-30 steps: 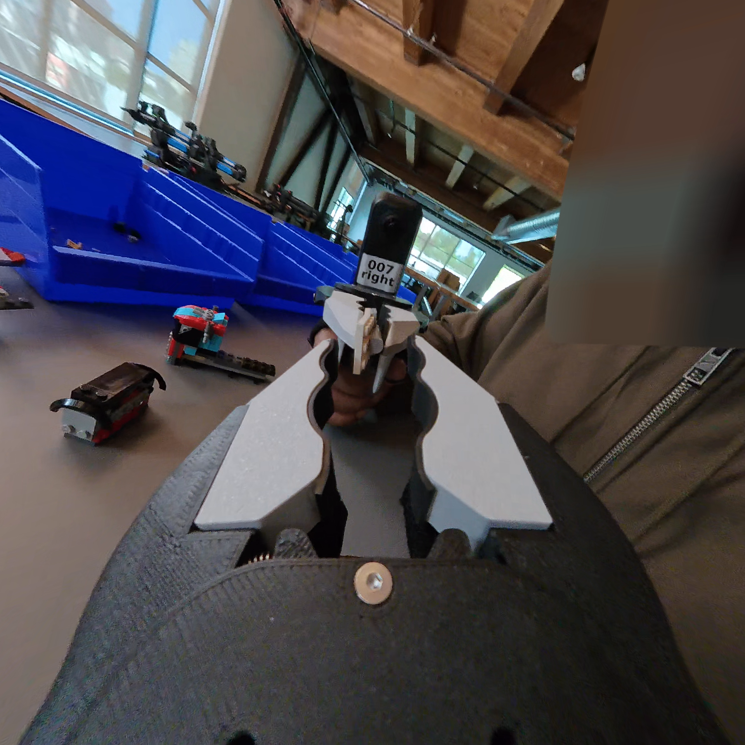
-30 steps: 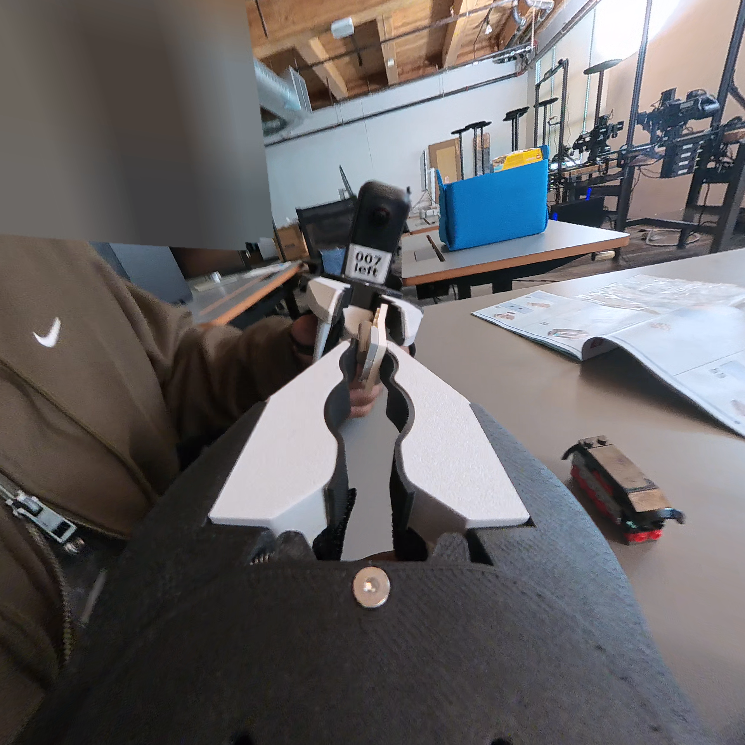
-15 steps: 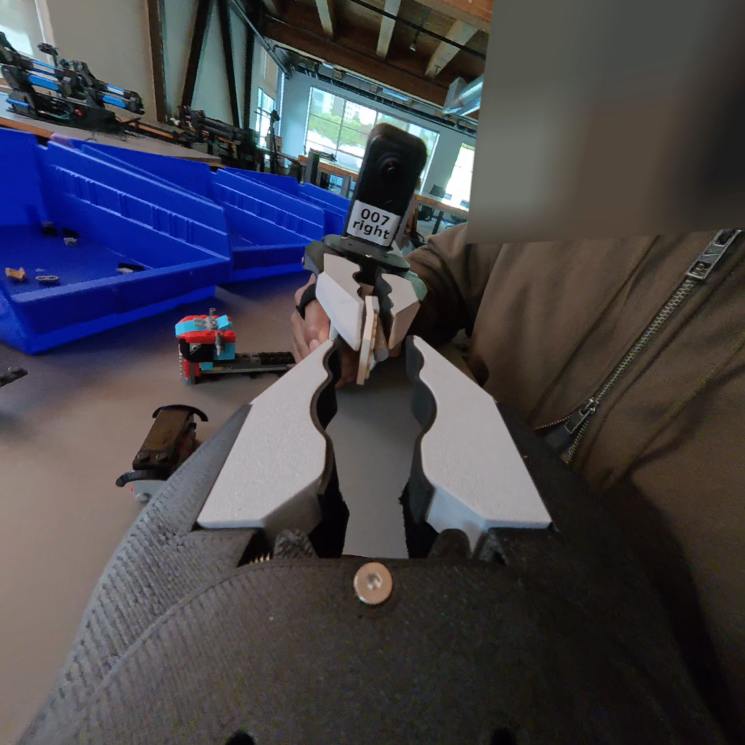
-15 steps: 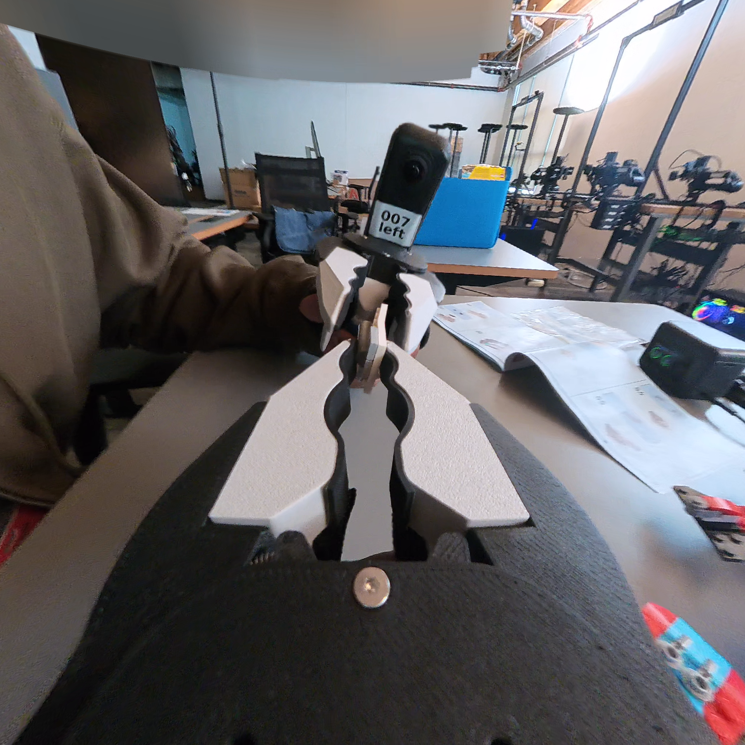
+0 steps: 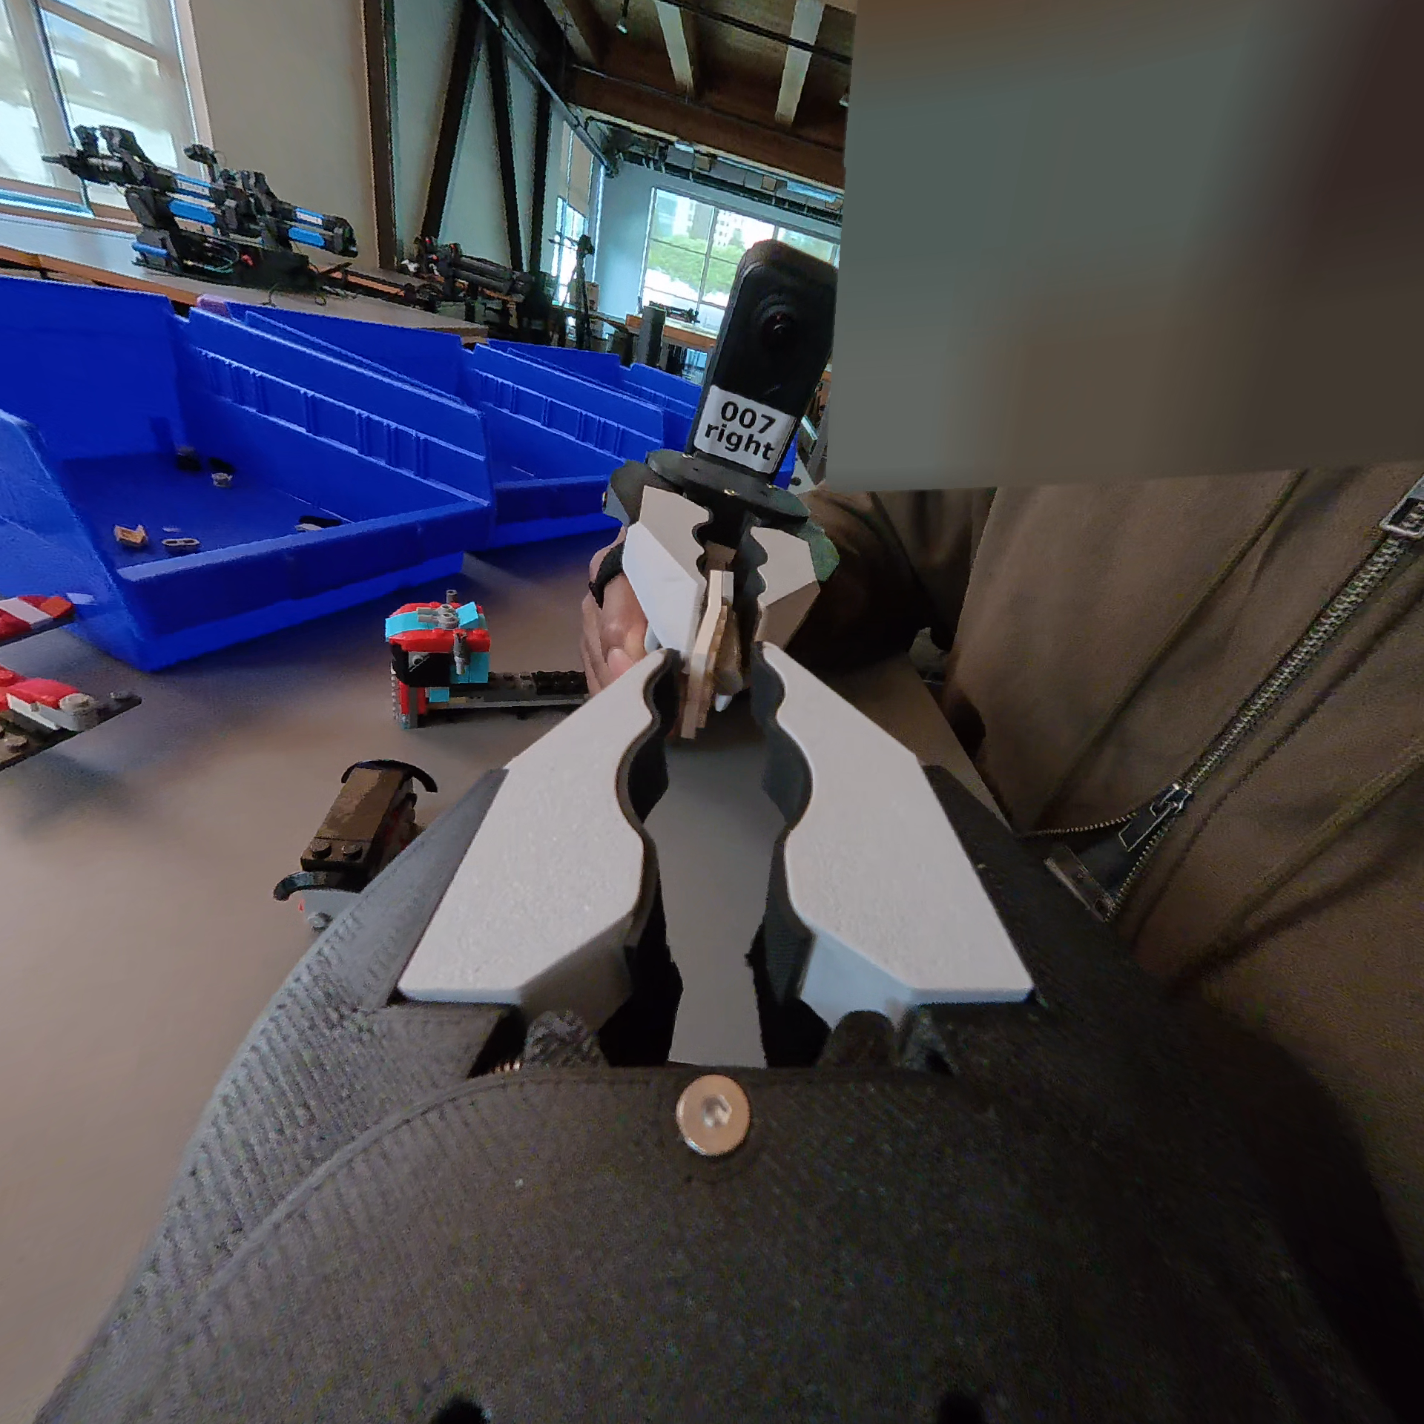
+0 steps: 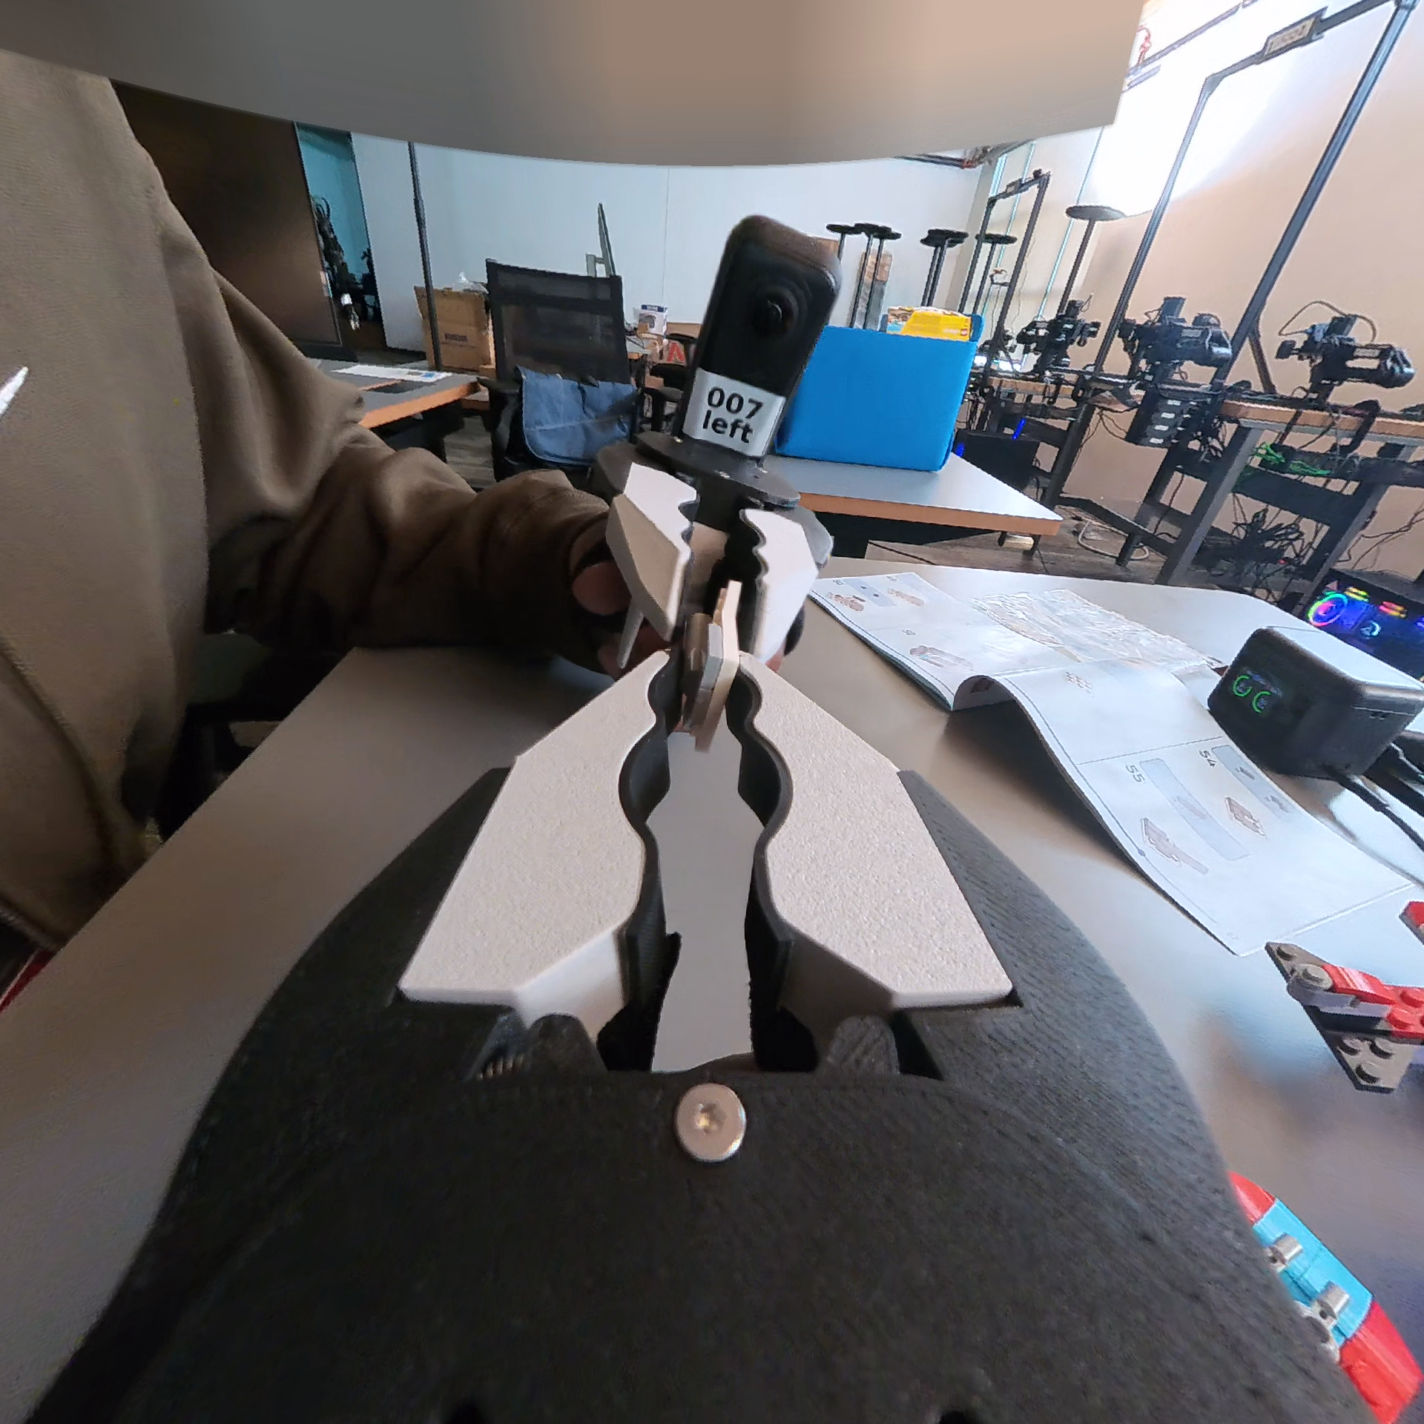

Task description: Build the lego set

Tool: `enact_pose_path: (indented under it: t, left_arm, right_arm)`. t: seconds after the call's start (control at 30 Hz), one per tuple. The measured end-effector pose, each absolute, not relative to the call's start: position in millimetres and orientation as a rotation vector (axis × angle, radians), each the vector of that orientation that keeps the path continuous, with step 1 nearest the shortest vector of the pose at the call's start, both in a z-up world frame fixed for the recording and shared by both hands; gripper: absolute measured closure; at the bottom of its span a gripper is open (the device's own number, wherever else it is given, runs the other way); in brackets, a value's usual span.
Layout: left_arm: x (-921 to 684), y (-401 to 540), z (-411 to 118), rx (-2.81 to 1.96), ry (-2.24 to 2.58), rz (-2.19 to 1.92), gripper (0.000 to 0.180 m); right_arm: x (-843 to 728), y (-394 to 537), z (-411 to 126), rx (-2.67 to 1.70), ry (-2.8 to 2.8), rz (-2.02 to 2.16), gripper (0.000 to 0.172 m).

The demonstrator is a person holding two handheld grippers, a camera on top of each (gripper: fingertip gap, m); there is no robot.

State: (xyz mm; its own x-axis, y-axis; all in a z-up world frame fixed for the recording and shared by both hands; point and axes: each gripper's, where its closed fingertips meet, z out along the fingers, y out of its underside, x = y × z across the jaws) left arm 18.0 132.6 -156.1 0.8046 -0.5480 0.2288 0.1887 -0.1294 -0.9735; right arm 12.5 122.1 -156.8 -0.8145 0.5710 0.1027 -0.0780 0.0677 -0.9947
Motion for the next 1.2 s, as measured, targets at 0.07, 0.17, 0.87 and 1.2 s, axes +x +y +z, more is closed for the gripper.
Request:
enact_pose_path:
  t: [0.07,0.17,0.87,1.2]
  left_arm:
    - [17.7,132.9,-155.9,-1.583,0.289,-0.644,0.164]
    - [17.7,133.1,-156.0,-1.585,0.284,-0.643,0.164]
    - [19.5,133.6,-154.6,-1.551,0.294,-0.628,0.166]
    - [18.4,136.7,-153.2,-1.552,0.324,-0.517,0.166]
  right_arm:
    - [12.6,122.4,-156.4,-0.491,-1.875,1.803,0.161]
    - [12.7,122.3,-156.5,-0.491,-1.874,1.801,0.161]
    - [14.7,122.1,-155.1,-0.493,-1.88,1.839,0.161]
    - [13.5,125.6,-153.2,-0.528,-1.869,1.871,0.161]
